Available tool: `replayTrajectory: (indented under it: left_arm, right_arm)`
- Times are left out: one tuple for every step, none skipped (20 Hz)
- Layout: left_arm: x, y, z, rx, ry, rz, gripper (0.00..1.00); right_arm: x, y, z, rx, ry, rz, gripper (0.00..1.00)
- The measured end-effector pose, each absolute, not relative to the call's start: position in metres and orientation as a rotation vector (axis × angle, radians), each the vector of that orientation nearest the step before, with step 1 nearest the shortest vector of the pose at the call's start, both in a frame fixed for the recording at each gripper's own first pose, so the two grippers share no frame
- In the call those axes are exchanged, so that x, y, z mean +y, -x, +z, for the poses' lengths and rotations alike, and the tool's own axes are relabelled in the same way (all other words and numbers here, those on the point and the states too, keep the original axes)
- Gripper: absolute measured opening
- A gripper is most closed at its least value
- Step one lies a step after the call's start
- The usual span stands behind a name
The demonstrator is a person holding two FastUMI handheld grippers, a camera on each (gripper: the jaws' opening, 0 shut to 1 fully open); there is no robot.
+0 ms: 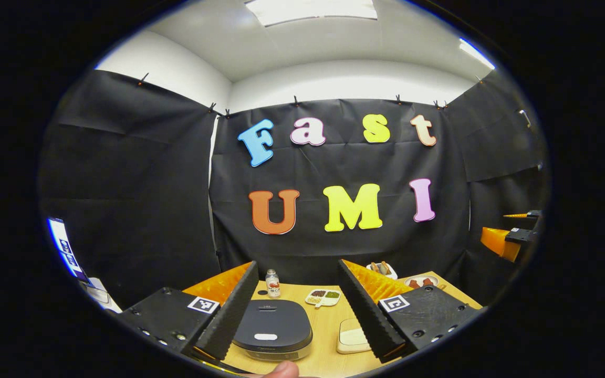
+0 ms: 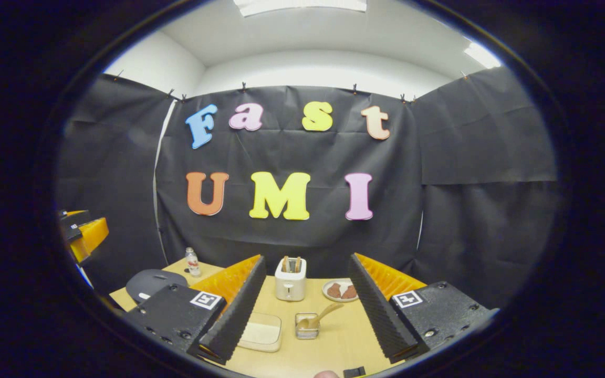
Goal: Close the left gripper, press the button to open the rice cooker; take a wooden spoon from the chopstick holder with the right hand, scoop a spoonful of rice and pour it into the rice cooker, then put the wooden spoon back into the chopstick holder.
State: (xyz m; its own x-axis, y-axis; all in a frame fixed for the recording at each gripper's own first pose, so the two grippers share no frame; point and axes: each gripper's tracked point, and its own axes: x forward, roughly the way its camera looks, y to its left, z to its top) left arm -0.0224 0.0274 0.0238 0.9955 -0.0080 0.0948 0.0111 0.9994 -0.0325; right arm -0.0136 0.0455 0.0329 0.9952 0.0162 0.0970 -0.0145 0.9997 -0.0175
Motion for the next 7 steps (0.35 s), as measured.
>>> replayTrajectory:
  left_arm:
    - [0.0261, 0.0224, 0.0223, -0.086, 0.028, -0.014, 0.95]
    - [0.0246, 0.0213, 0.0202, -0.076, 0.022, -0.015, 0.90]
    - [0.0249, 0.0217, 0.0187, -0.072, 0.019, -0.012, 0.95]
    - [0.0264, 0.0231, 0.0183, -0.074, 0.015, -0.006, 0.95]
    - [0.0269, 0.0224, 0.0193, -0.073, 0.014, -0.006, 0.95]
    - [0.0274, 0.0226, 0.0182, -0.073, 0.018, -0.002, 0.95]
    - [0.0271, 0.0228, 0.0161, -0.063, 0.022, -0.004, 0.90]
  right_arm:
    - [0.0444, 0.0127, 0.0289, -0.079, 0.013, 0.017, 1.00]
    - [0.0445, 0.0114, 0.0264, -0.067, 0.008, 0.018, 0.97]
    - [0.0430, 0.0113, 0.0255, -0.064, 0.002, 0.015, 1.00]
    - [0.0407, 0.0108, 0.0264, -0.059, 0.001, 0.012, 0.99]
    - [0.0403, 0.0108, 0.0276, -0.062, 0.000, 0.012, 0.97]
    - [0.0381, 0.0100, 0.0287, -0.065, 0.000, 0.006, 1.00]
    - [0.0371, 0.0104, 0.0290, -0.066, 0.001, 0.005, 1.00]
